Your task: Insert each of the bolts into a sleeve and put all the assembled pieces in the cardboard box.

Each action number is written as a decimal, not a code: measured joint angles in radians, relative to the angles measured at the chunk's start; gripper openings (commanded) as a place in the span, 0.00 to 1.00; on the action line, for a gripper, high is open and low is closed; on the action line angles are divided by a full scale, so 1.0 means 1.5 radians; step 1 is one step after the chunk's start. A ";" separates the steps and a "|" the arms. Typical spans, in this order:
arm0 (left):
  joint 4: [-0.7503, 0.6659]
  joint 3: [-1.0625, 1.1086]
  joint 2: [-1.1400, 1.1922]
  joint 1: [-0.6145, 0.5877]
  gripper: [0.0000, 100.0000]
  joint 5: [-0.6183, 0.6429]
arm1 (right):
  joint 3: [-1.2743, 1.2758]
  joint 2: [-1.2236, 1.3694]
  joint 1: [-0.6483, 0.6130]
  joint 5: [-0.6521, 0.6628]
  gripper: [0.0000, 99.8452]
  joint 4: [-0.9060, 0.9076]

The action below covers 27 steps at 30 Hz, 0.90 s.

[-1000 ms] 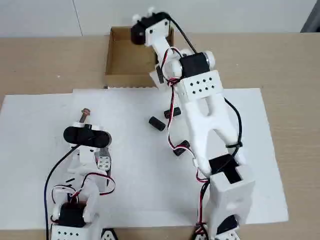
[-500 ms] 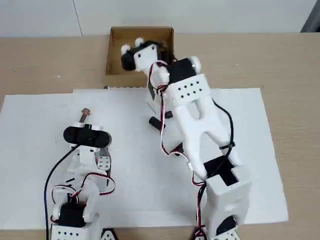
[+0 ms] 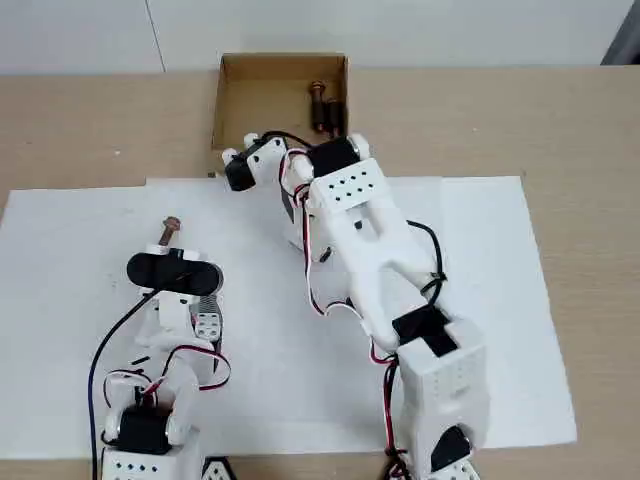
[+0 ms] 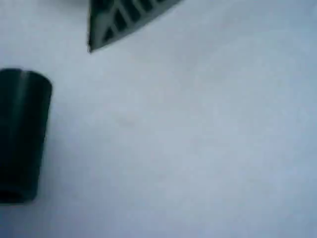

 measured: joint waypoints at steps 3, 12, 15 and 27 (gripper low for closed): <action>0.000 0.000 0.000 0.000 0.01 0.000 | 0.000 0.019 0.003 0.000 0.14 -0.024; 0.000 0.000 0.000 0.000 0.01 0.000 | 0.000 0.089 0.000 0.000 0.13 -0.058; 0.000 0.000 0.000 0.000 0.01 0.000 | 0.000 0.110 0.000 0.000 0.13 -0.069; 0.000 0.000 0.000 0.000 0.01 0.000 | -0.002 0.143 0.006 0.000 0.03 -0.096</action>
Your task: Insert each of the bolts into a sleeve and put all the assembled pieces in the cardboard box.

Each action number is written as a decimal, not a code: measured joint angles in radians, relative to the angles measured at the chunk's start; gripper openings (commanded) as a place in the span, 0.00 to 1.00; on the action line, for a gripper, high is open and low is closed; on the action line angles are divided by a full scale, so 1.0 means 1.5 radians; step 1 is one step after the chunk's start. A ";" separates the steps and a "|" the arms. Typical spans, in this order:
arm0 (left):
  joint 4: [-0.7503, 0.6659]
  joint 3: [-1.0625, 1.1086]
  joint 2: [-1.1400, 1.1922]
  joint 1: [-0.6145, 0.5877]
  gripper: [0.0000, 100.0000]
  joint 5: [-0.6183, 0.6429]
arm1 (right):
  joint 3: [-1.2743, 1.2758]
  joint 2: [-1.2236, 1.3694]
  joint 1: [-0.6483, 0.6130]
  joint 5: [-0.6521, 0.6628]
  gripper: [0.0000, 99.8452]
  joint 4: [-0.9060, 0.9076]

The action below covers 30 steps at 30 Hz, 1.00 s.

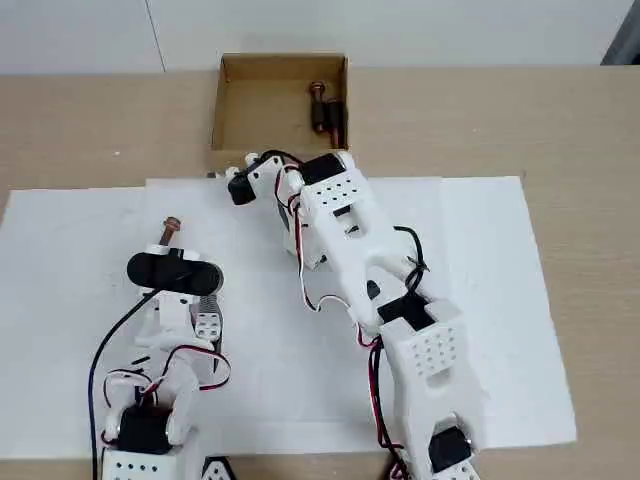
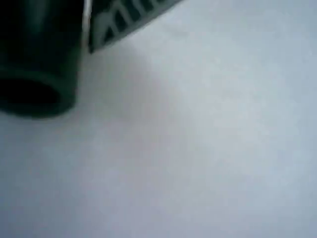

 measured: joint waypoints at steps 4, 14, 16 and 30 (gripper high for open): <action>0.000 0.000 0.000 0.000 0.01 0.000 | -0.001 0.000 0.001 0.000 0.02 -0.002; 0.000 0.000 0.000 0.000 0.01 0.000 | 0.002 -0.047 0.001 0.000 0.00 -0.001; 0.000 0.000 0.000 0.000 0.01 0.000 | 0.002 -0.082 -0.005 -0.001 0.00 0.012; 0.000 0.000 0.000 0.000 0.01 0.000 | 0.007 -0.386 0.073 -0.252 0.00 0.149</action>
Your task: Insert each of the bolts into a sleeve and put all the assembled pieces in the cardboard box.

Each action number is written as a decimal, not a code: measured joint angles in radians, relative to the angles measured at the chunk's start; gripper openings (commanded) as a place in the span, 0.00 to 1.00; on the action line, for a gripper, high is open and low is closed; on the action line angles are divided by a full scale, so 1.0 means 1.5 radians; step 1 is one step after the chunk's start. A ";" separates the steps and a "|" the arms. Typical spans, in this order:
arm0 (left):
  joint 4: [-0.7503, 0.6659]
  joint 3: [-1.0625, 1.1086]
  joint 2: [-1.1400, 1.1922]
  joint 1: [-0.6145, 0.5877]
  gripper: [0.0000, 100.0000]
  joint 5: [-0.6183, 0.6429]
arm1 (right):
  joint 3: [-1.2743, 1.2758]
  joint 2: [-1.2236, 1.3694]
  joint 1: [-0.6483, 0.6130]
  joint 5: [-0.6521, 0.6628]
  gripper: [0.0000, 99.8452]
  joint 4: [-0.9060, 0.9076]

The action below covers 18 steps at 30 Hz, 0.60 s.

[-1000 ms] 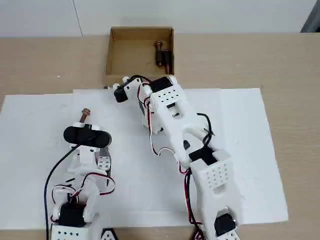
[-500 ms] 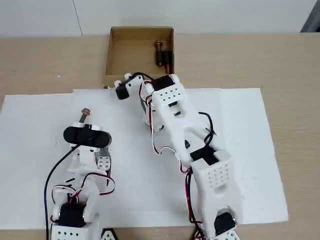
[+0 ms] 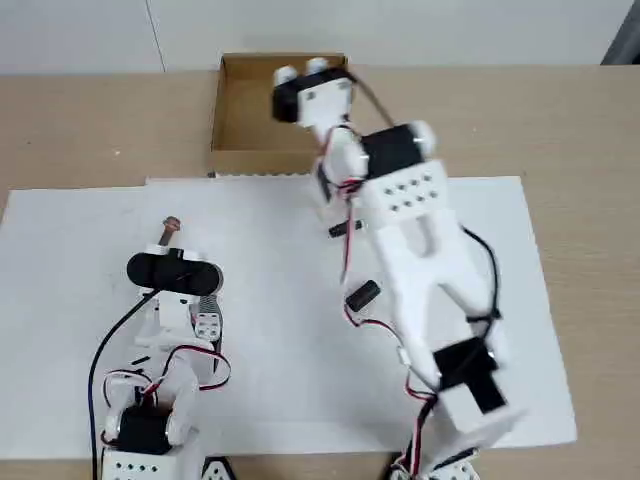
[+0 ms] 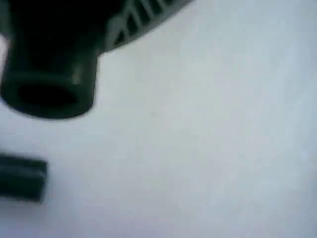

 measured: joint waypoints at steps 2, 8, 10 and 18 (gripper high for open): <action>0.000 0.000 0.000 0.000 0.01 0.000 | 0.017 -0.041 0.033 -0.041 0.00 0.011; 0.000 -0.016 0.000 0.000 0.01 -0.035 | 0.147 -0.215 0.095 -0.113 0.00 0.014; 0.002 -0.045 0.000 0.000 0.01 -0.046 | 0.212 -0.281 0.097 -0.117 0.00 0.014; 0.114 -0.165 0.000 0.000 0.01 -0.072 | 0.478 -0.524 0.130 -0.119 0.00 -0.017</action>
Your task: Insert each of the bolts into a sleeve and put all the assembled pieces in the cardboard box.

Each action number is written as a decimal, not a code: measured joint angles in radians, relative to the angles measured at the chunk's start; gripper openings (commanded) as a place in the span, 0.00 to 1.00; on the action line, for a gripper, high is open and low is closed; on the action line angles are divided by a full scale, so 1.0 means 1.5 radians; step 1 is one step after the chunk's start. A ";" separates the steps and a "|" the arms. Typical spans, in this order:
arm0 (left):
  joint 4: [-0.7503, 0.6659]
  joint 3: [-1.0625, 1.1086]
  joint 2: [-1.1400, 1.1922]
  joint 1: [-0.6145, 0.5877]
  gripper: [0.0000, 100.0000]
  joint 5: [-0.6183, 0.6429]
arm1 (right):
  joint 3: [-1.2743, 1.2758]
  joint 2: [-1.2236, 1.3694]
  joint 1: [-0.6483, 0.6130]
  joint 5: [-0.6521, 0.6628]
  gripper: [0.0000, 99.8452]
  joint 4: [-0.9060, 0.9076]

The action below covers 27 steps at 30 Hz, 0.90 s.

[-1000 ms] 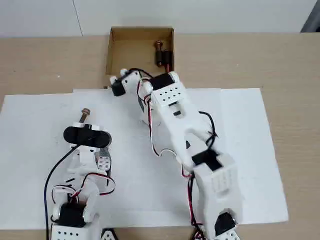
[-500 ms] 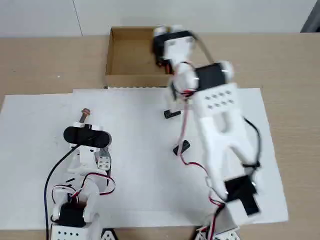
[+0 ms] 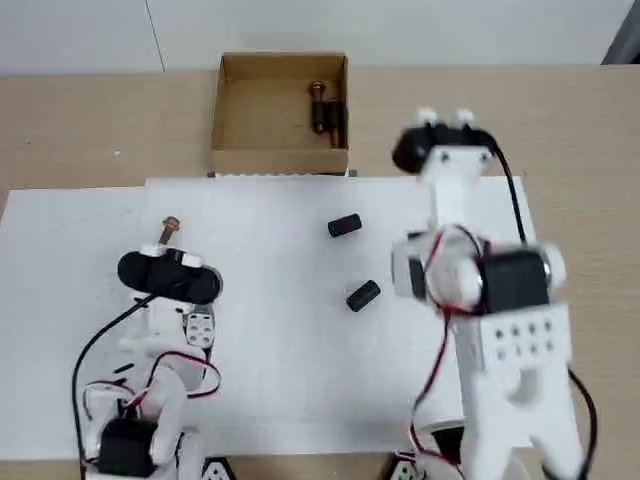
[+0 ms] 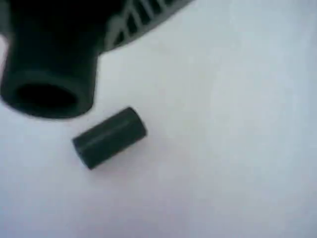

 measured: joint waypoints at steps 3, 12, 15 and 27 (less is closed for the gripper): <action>0.014 -0.021 0.000 0.000 0.01 0.000 | 0.076 -0.065 0.048 0.000 0.00 -0.020; 0.014 -0.177 0.175 0.000 0.01 0.000 | 0.230 -0.191 0.126 0.000 0.00 -0.032; 0.014 -0.282 0.285 0.000 0.01 -0.001 | 0.271 -0.227 0.130 0.000 0.00 -0.046; 0.104 -0.622 0.680 -0.041 0.01 -0.001 | 0.419 -0.429 0.138 0.000 0.00 -0.103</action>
